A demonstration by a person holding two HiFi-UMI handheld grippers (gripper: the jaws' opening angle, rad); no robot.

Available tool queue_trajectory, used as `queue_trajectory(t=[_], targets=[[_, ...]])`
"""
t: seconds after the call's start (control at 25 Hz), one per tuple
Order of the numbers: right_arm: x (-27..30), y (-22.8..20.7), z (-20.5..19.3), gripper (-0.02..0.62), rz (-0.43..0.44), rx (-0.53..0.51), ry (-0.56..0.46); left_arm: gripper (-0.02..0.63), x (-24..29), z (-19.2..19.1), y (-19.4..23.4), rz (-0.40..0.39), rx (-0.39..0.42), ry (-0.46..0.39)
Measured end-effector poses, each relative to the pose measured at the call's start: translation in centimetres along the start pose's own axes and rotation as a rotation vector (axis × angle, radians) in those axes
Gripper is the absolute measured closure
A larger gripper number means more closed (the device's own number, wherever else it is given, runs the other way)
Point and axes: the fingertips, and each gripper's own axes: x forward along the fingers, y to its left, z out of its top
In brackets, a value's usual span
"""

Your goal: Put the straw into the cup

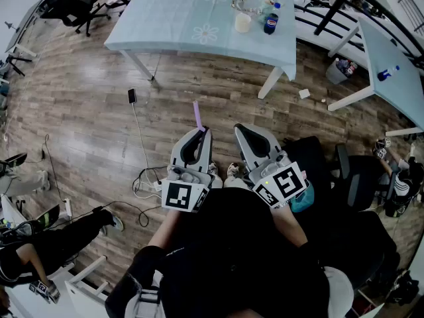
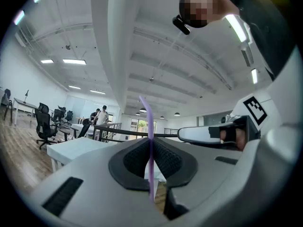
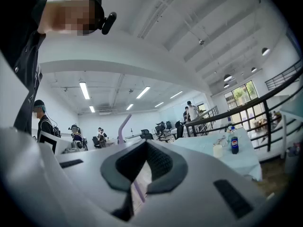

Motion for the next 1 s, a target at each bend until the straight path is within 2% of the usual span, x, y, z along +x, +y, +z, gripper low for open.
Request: queue_trajectory(t=[0.16,0.56,0.76,1.0], targets=[[-0.5,0.3,-0.4,0.588,0.034,-0.004,-0.001,0.577,-0.1,-0.5,-0.8,0.018,0.023,0.015],[-1.5,-0.8,-0.4,0.588,0.013,-0.003,0.009,0.577,1.6,0.0,-2.9,-0.041,0.035,-0.006],[-0.3,-0.7,-0.3,0.588,0.016,-0.007,0.002,0.577,1.6,-0.2,-1.5,-0.027,0.032,-0.001],[2.0,0.0,0.1,0.588,0.018,-0.019,-0.006,0.577,1.2,0.4,1.6,-0.012,-0.014,-0.028]])
